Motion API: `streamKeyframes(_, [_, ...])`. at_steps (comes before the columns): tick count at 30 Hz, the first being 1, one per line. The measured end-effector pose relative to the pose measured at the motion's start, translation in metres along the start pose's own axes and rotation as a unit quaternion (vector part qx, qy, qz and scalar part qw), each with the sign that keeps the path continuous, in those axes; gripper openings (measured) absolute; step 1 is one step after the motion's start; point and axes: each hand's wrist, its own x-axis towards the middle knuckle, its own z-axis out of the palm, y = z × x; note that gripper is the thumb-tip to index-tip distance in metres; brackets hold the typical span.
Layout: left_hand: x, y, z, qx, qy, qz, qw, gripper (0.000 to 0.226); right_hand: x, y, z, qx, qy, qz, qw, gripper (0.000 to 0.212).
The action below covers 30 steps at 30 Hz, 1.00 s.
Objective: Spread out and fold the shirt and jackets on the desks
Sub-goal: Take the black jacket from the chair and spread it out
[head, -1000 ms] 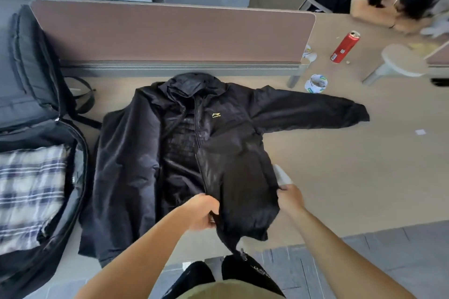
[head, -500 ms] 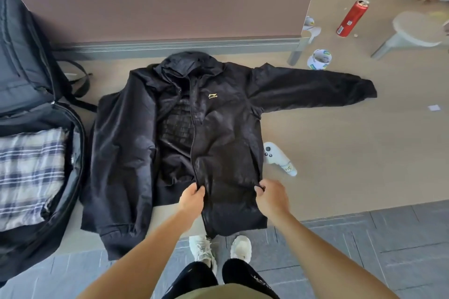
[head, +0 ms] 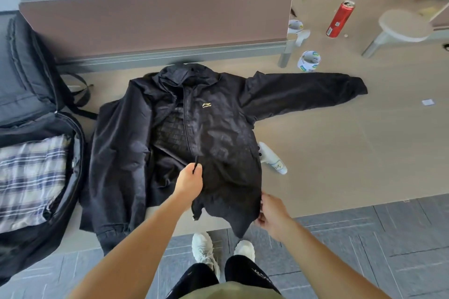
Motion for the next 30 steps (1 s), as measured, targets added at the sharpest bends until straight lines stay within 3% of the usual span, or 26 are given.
streamKeyframes(3, [0.005,0.011,-0.014,-0.012,0.04,0.005,0.999,0.031,-0.001,-0.001,0.007,0.045,-0.097,0.037,0.994,0.035])
streamKeyframes(7, [0.019,0.002,-0.047,0.002,0.088,0.02,0.996,0.026,0.007,0.0,0.022,0.017,-0.141,-0.064,0.988,0.025])
streamKeyframes(9, [0.024,-0.01,-0.055,-0.05,0.025,0.003,0.998,0.024,0.005,-0.005,0.029,0.054,-0.127,-0.097,0.986,0.023])
streamKeyframes(12, [0.02,-0.029,-0.044,-0.125,-0.157,-0.024,0.979,0.038,0.004,-0.013,0.032,0.033,-0.036,-0.156,0.987,0.028])
streamKeyframes(13, [0.018,-0.037,-0.038,-0.048,-0.2,-0.015,0.979,0.049,0.005,-0.013,0.03,0.004,-0.007,-0.172,0.985,0.029])
streamKeyframes(14, [0.017,-0.043,-0.031,0.096,-0.223,0.005,0.97,0.058,0.001,-0.015,0.029,-0.022,0.005,-0.187,0.982,0.031])
streamKeyframes(16, [0.012,-0.052,-0.019,0.389,-0.214,0.044,0.895,0.071,-0.004,-0.017,0.024,-0.091,0.017,-0.217,0.972,0.032])
streamKeyframes(17, [0.006,-0.052,-0.014,0.459,-0.211,0.055,0.861,0.074,-0.006,-0.018,0.021,-0.132,0.026,-0.234,0.963,0.033])
streamKeyframes(20, [-0.009,-0.049,-0.001,0.519,-0.219,0.096,0.821,0.077,-0.001,-0.018,0.007,-0.201,0.085,-0.239,0.946,0.034])
streamKeyframes(24, [-0.023,-0.05,0.004,0.589,-0.188,0.185,0.764,0.08,0.014,-0.012,-0.014,-0.231,0.173,-0.168,0.943,0.031])
streamKeyframes(27, [-0.037,-0.056,0.005,0.558,-0.243,0.161,0.777,0.076,0.024,-0.005,-0.025,-0.265,0.188,-0.141,0.935,0.029])
streamKeyframes(30, [-0.039,-0.063,0.001,0.492,-0.327,0.06,0.805,0.078,0.035,0.004,-0.036,-0.313,0.192,-0.126,0.922,0.033])
